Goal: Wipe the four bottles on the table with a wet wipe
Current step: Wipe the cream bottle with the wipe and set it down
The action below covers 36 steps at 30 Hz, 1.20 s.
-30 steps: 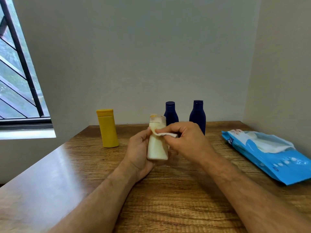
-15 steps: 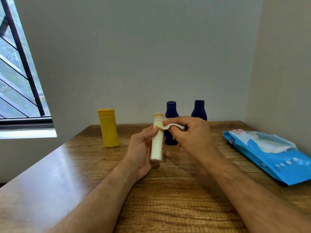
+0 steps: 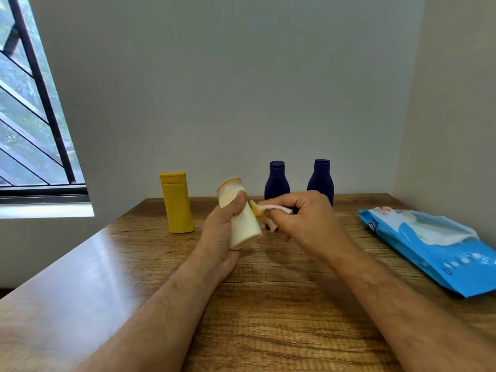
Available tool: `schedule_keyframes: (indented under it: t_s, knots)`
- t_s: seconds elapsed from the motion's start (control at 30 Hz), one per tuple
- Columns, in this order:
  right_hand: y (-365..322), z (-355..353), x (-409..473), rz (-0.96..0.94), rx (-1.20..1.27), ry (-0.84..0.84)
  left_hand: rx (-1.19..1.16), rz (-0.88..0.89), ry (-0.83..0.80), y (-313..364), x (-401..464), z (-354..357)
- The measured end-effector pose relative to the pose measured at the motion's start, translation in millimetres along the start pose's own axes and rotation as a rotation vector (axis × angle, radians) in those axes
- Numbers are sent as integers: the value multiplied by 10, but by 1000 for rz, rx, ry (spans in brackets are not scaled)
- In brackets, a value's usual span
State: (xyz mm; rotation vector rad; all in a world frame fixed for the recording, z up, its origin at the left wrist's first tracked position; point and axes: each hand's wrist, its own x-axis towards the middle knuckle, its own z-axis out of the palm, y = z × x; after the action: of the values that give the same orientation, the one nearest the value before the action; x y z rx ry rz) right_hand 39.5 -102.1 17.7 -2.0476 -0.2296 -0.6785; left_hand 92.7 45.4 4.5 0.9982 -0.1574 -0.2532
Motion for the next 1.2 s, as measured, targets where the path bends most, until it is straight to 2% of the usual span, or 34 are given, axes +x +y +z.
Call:
schedule_keyframes:
  t_s: [0.1,0.23,0.33,0.47,0.6,0.73,0.8,0.93,1.03,1.1,1.13,1.2]
  knots:
    - [-21,-18,24,50,180,97,7,22,25,-33,41,-35]
    - [-55,-9,57,198,436,87,-56,21,13,-47,101,-67]
    - [-35,-17,79,243,485,80,-45,32,-18,-49,91,-54]
    - [-53,-13,56,182,391,77,-15,39,-81,-78,70,-34]
    - [10,-5,52,86,109,229,-30,33,-174,-79,32,-20]
    - [22,-23,28,-121,-180,352,-12,-8,-263,-108,22,-14]
    - [43,-14,32,-166,-197,310,2,-61,-296,-131,18,-4]
    - [49,19,13,-165,-96,84,-11,-101,-323,-120,18,-5]
    - [-14,18,-17,-100,-26,-161,-104,-43,-318,-77,28,-9]
    - [-19,40,-29,-59,-105,-324,-125,-7,-305,-70,50,-22]
    - [-11,53,-33,-55,-145,-354,-118,1,-295,-64,44,-22]
    - [-4,76,-37,-62,-157,-295,-96,5,-293,-67,31,-20]
